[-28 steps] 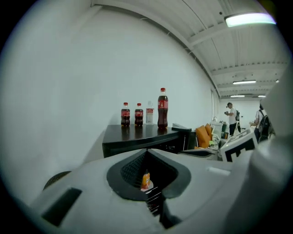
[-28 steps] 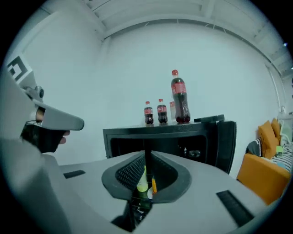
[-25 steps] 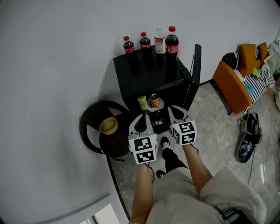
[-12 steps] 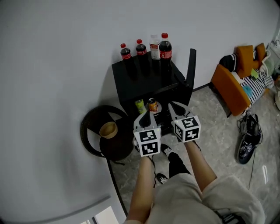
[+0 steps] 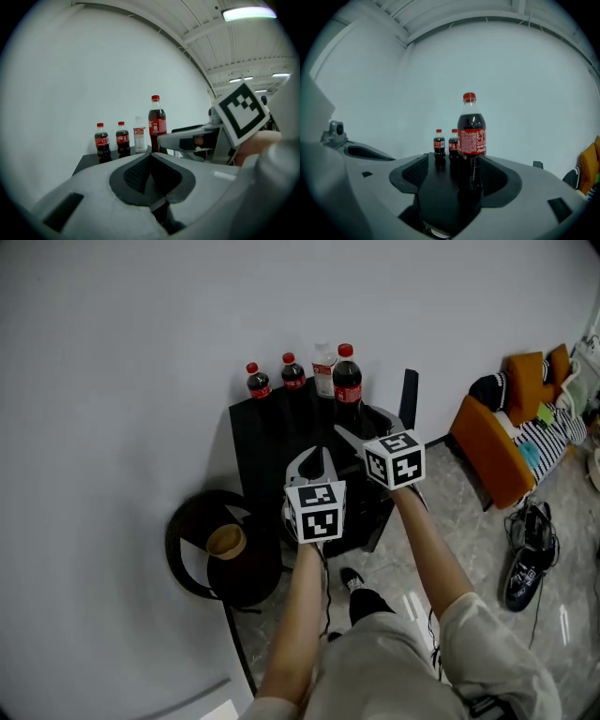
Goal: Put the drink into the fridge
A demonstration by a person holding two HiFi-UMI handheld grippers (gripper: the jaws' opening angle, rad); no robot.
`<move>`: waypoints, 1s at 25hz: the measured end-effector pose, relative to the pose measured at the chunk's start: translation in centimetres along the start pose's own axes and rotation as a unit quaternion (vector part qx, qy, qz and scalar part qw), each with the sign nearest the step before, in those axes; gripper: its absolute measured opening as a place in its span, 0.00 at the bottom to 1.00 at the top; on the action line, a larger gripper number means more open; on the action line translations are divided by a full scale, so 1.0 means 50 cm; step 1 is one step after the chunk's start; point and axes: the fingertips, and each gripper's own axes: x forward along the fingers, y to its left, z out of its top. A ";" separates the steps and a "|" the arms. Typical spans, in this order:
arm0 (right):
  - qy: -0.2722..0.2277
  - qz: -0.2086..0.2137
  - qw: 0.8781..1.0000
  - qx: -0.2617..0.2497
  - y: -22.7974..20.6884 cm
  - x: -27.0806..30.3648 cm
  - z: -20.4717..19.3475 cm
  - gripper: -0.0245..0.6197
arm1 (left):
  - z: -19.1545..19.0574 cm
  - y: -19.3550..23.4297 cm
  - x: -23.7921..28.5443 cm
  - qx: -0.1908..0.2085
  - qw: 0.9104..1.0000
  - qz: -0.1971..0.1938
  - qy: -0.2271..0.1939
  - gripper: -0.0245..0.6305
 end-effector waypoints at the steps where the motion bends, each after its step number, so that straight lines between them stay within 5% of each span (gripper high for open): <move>1: 0.013 0.001 1.000 -0.005 -0.014 0.027 -0.004 0.51 | 0.011 0.007 0.017 -0.001 1.000 0.002 -0.004 0.05; 11: 0.036 -0.004 0.999 -0.039 -0.081 0.169 -0.002 0.53 | 0.052 0.085 0.111 -0.005 1.000 0.025 -0.010 0.05; 25: 0.010 0.048 0.996 -0.072 0.128 -0.032 -0.036 0.52 | -0.054 0.004 -0.077 -0.028 0.999 0.014 0.008 0.05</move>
